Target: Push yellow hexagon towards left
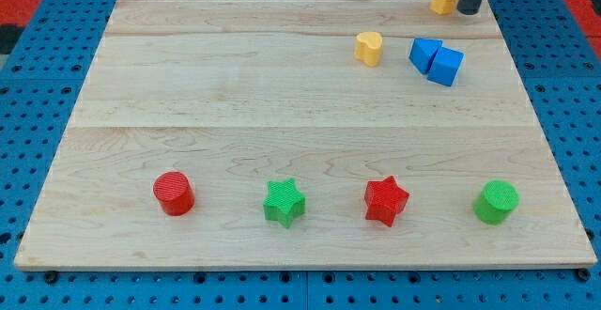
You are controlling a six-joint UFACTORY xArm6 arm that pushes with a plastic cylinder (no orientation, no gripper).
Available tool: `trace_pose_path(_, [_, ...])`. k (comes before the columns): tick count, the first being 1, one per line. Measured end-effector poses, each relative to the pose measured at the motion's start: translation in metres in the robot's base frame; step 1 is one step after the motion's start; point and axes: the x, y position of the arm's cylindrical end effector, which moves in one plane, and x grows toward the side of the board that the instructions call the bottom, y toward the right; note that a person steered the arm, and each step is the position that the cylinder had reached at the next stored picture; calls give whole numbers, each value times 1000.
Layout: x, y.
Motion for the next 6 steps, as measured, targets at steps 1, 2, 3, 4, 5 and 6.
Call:
trace_pose_path(1, [-27,7])
trace_pose_path(2, [-27,-5])
trace_pose_path(3, [-23,-70])
trace_pose_path(4, [-28,-106])
trace_pose_path(5, [-27,-125])
trace_pose_path(6, [-22,-175])
